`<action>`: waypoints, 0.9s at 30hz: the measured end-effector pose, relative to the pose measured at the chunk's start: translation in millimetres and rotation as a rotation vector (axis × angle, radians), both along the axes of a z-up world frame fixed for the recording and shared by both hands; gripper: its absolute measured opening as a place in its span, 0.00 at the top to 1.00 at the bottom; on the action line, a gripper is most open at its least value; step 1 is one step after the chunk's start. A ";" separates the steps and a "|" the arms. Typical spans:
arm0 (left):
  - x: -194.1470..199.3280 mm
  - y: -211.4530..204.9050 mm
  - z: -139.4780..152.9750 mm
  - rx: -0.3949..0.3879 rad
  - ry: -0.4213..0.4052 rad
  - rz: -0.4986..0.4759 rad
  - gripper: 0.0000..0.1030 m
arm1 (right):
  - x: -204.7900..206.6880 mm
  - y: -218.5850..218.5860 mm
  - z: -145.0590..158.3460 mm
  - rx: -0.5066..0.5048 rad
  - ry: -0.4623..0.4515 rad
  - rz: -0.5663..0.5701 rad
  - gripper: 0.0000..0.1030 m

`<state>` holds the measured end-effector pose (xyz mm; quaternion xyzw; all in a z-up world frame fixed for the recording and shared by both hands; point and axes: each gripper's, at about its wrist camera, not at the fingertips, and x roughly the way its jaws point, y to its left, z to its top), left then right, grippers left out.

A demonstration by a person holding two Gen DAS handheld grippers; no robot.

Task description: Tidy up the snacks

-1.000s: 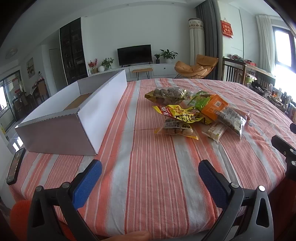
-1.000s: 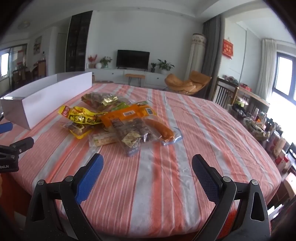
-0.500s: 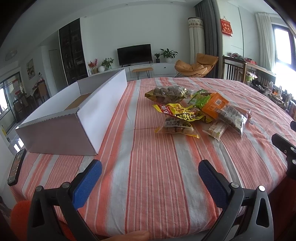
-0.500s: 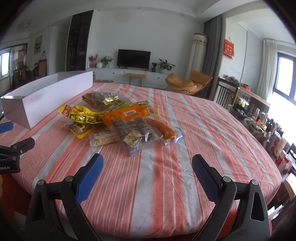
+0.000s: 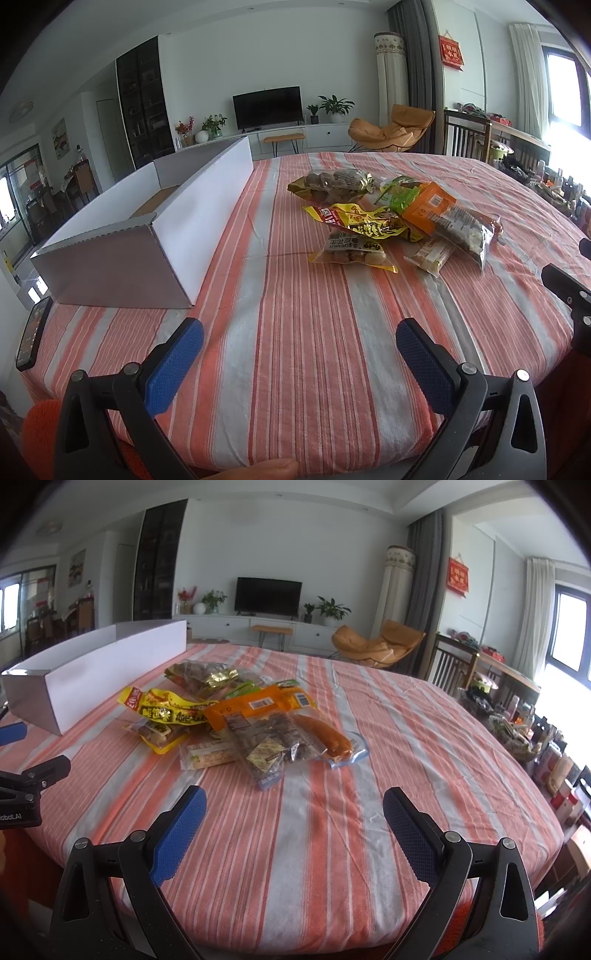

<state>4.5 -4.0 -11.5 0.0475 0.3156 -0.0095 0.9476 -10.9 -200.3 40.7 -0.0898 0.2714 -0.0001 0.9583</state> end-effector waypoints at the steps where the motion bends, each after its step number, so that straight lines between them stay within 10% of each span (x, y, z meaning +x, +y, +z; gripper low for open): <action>1: 0.0 0.0 0.0 0.000 0.000 0.000 0.00 | 0.2 0.0 -0.2 -0.001 0.001 0.000 0.05; 27: -0.3 -0.2 -0.6 0.001 0.002 0.000 0.00 | 1.1 0.1 -1.7 0.001 0.004 0.000 0.05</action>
